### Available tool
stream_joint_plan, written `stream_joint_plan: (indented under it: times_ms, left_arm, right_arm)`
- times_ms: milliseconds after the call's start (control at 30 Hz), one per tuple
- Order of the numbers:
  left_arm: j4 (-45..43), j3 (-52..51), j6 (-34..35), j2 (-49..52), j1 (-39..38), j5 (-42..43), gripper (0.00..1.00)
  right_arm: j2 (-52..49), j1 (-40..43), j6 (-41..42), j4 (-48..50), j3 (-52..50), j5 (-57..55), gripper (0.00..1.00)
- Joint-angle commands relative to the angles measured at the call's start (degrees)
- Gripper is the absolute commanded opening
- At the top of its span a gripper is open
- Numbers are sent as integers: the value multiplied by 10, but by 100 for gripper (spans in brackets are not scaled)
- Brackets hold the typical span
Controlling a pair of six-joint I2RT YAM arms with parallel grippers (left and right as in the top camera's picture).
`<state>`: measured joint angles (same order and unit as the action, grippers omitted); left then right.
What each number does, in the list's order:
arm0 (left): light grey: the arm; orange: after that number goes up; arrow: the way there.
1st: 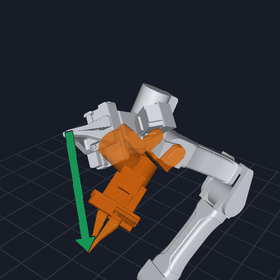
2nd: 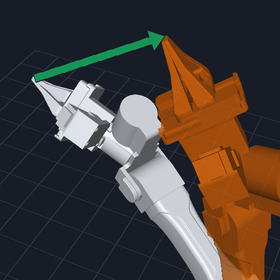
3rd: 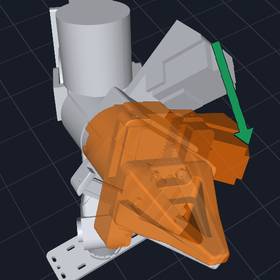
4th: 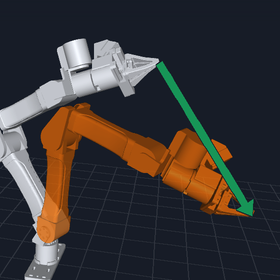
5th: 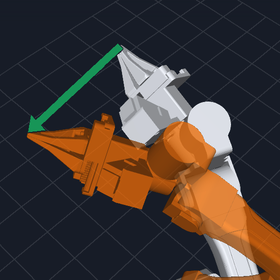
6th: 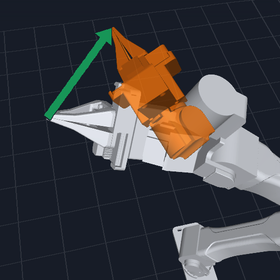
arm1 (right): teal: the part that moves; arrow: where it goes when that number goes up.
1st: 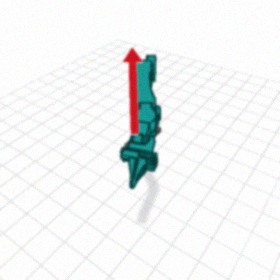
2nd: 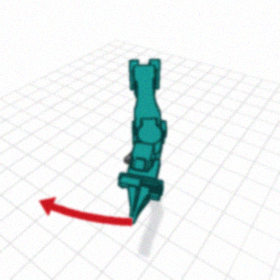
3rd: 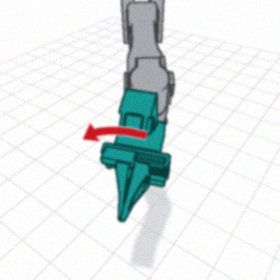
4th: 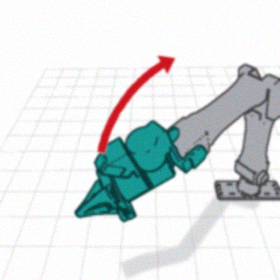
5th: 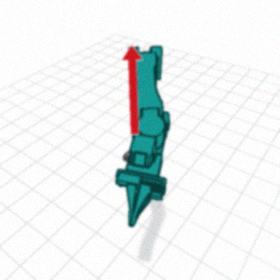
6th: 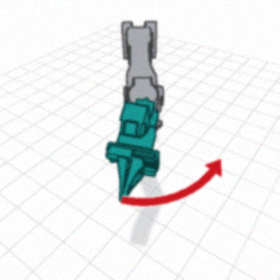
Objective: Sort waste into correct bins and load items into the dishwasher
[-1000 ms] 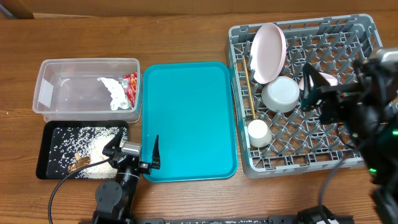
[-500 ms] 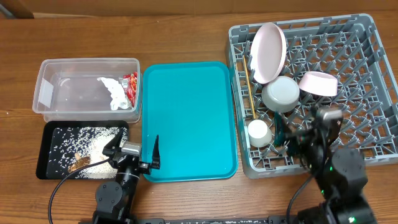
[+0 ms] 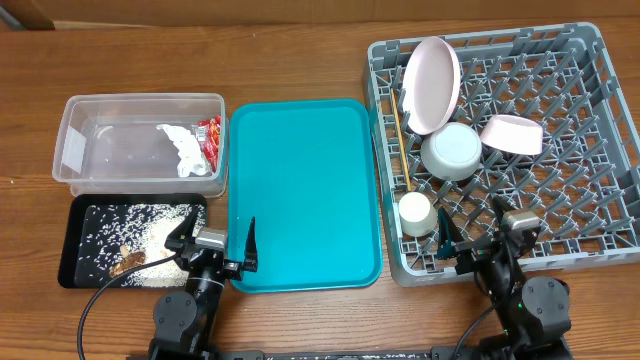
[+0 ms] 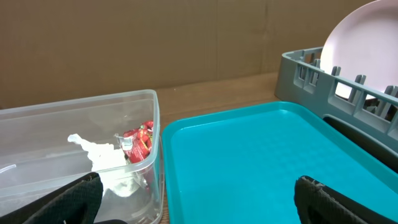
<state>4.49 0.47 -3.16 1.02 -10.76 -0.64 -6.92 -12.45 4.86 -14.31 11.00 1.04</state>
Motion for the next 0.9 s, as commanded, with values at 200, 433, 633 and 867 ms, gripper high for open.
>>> stream_joint_plan:
  times_ms: [200, 433, 633, 867]
  left_arm:
    - [0, -2, 5, -2, -1, 7, 100]
    - [0, -2, 5, -2, -1, 7, 100]
    - [0, -2, 5, -2, -1, 7, 100]
    - [0, -2, 5, -2, -1, 7, 100]
  right_arm:
    - [68, 2, -2, 97, -106, -9, 100]
    - [68, -7, -2, 97, -106, -24, 100]
    - [68, -7, -2, 97, -106, -24, 100]
    - [68, -7, -2, 97, -106, -24, 100]
